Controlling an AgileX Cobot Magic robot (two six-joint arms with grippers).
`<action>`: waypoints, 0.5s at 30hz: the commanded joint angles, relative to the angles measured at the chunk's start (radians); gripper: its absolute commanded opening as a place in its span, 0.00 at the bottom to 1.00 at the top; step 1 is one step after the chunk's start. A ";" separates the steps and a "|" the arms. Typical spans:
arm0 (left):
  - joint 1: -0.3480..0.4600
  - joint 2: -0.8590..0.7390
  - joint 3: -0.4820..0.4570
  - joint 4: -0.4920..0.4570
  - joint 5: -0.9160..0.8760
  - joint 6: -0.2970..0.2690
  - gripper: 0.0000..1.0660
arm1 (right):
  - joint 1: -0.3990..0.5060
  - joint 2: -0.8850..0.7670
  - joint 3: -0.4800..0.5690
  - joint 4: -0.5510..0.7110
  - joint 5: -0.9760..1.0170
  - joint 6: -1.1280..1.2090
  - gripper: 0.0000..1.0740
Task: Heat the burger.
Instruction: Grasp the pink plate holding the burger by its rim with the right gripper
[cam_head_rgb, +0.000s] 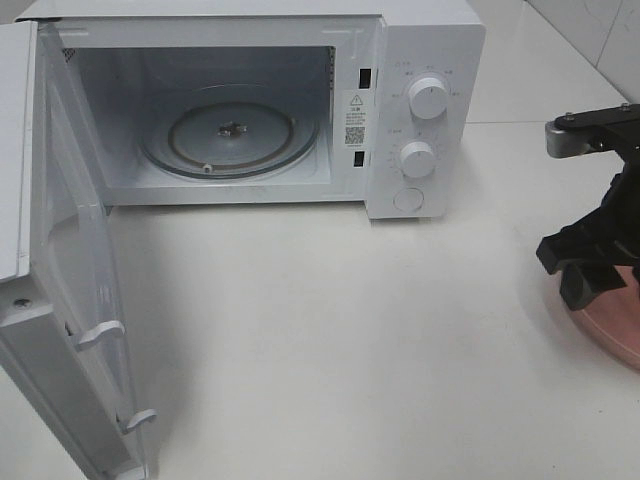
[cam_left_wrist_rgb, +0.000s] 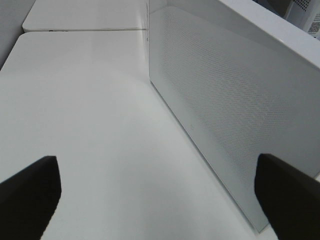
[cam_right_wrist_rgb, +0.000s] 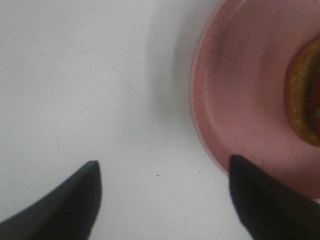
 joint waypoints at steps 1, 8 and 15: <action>-0.006 -0.019 0.003 -0.007 -0.008 -0.002 0.93 | -0.008 -0.005 0.001 -0.040 -0.055 -0.025 0.94; -0.006 -0.019 0.003 -0.007 -0.008 -0.002 0.93 | -0.009 0.019 0.001 -0.038 -0.081 -0.035 0.92; -0.006 -0.019 0.003 -0.007 -0.008 -0.002 0.93 | -0.070 0.119 0.001 -0.040 -0.124 -0.041 0.90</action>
